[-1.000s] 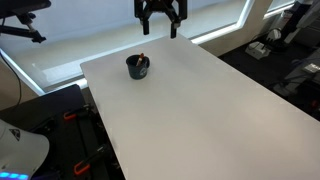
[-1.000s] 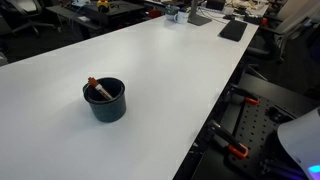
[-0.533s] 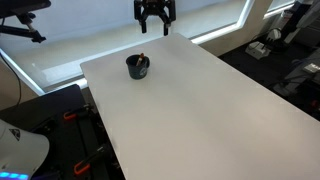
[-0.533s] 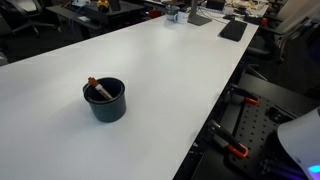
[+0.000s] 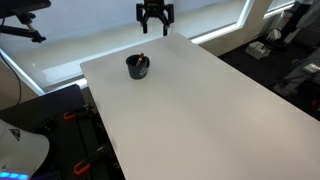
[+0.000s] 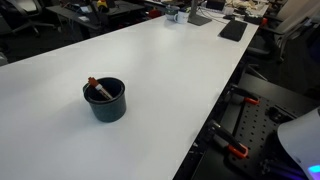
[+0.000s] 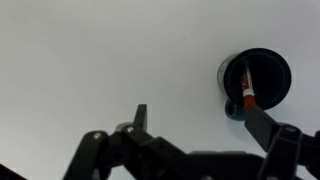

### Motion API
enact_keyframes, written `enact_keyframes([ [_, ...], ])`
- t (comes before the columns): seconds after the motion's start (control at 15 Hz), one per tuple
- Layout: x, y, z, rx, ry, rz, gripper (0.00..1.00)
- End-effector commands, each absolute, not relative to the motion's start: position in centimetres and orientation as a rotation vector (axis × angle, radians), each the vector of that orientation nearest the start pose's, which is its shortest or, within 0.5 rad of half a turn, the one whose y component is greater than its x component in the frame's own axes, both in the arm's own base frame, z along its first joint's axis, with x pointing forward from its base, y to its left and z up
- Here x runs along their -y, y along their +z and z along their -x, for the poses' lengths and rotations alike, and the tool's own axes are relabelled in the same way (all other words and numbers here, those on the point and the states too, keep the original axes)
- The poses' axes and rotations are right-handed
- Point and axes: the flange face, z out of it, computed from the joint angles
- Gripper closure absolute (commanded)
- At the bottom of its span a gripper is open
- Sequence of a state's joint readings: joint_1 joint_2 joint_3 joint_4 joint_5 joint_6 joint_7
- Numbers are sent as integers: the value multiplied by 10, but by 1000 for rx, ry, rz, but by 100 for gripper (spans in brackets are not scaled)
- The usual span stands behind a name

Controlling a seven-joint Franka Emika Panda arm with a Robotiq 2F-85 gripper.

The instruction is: Remove the orange marker from the cup and put it on the table

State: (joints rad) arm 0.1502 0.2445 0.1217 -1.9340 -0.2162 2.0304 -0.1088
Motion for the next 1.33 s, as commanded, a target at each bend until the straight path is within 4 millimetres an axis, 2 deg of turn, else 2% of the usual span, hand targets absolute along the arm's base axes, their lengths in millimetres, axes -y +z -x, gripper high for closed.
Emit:
enact_keyframes([
  [0.0, -152, 352, -583, 770, 195, 3219, 0],
  [1.27, -154, 353, -587, 721, 203, 3230, 0],
])
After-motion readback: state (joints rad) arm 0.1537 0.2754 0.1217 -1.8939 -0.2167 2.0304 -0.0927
